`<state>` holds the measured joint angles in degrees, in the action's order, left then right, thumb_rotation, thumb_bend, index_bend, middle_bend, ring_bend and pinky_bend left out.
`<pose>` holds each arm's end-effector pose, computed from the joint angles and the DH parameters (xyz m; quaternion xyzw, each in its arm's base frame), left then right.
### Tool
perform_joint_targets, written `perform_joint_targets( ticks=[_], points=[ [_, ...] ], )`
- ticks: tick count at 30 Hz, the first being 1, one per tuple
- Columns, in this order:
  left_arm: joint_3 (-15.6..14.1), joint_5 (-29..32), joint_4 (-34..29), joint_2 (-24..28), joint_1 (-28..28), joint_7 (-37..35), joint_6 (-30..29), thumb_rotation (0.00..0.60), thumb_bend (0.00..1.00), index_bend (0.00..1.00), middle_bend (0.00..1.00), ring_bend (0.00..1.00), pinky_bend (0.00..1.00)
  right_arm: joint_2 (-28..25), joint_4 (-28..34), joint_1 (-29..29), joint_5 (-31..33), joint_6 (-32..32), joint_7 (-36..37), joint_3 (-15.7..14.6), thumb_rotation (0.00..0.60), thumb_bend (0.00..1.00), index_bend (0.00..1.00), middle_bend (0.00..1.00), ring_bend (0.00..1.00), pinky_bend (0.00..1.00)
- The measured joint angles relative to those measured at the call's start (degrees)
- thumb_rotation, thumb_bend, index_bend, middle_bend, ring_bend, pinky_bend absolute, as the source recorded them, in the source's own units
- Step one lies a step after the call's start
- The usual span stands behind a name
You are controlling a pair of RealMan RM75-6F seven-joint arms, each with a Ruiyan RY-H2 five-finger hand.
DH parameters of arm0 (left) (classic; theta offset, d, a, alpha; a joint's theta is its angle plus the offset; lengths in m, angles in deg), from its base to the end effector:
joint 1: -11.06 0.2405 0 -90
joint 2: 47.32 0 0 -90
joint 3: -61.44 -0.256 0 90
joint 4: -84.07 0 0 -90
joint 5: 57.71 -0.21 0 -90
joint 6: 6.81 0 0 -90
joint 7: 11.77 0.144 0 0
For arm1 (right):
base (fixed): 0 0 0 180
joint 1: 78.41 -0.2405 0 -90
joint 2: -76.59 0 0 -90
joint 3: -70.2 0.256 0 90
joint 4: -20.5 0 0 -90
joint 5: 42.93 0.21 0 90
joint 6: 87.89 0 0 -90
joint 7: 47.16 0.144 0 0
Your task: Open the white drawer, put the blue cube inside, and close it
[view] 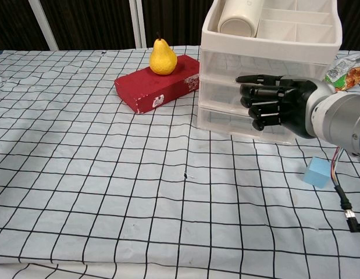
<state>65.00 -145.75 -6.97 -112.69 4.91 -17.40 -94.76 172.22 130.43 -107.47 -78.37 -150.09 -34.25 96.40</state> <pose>-0.3008 0.1902 0.1605 -0.5781 -0.3836 -0.4492 0.5629 -0.1098 -0.2863 -0.0167 0.2425 -0.8120 0.4999 0.1786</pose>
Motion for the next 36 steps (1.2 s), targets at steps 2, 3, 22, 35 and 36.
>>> perform_joint_targets(
  ticks=[2,3,22,35,36],
  points=[
    [0.0,0.0,0.0,0.0,0.0,0.0,0.0,0.6,0.02,0.0,0.0,0.0,0.0,-0.1,0.5,0.1,0.0,0.1,0.0,-0.2,0.6,0.5,0.26,0.73,0.76,0.77],
    [0.0,0.0,0.0,0.0,0.0,0.0,0.0,0.6,0.02,0.0,0.0,0.0,0.0,-0.3,0.9,0.2,0.0,0.2,0.0,-0.4,0.6,0.5,0.26,0.73,0.76,0.77],
    [0.0,0.1,-0.1,0.0,0.0,0.2,0.0,0.6,0.02,0.0,0.0,0.0,0.0,-3.2,5.9,2.8,-5.4,1.5,-1.5,-7.4,0.6,0.5,0.0,0.7,0.74,0.77],
    [0.0,-0.2,0.1,-0.1,0.1,0.2,-0.3,0.6,0.02,0.0,0.0,0.0,0.0,-6.3,11.9,5.3,-16.4,-1.7,-5.5,-12.8,0.6,0.5,0.0,0.7,0.74,0.77],
    [0.0,-0.2,0.1,-0.1,0.1,0.2,-0.3,0.6,0.03,0.0,0.0,0.0,0.0,-6.8,12.5,5.4,-17.7,-2.3,-6.4,-13.2,0.6,0.5,0.0,0.7,0.74,0.77]
  ],
)
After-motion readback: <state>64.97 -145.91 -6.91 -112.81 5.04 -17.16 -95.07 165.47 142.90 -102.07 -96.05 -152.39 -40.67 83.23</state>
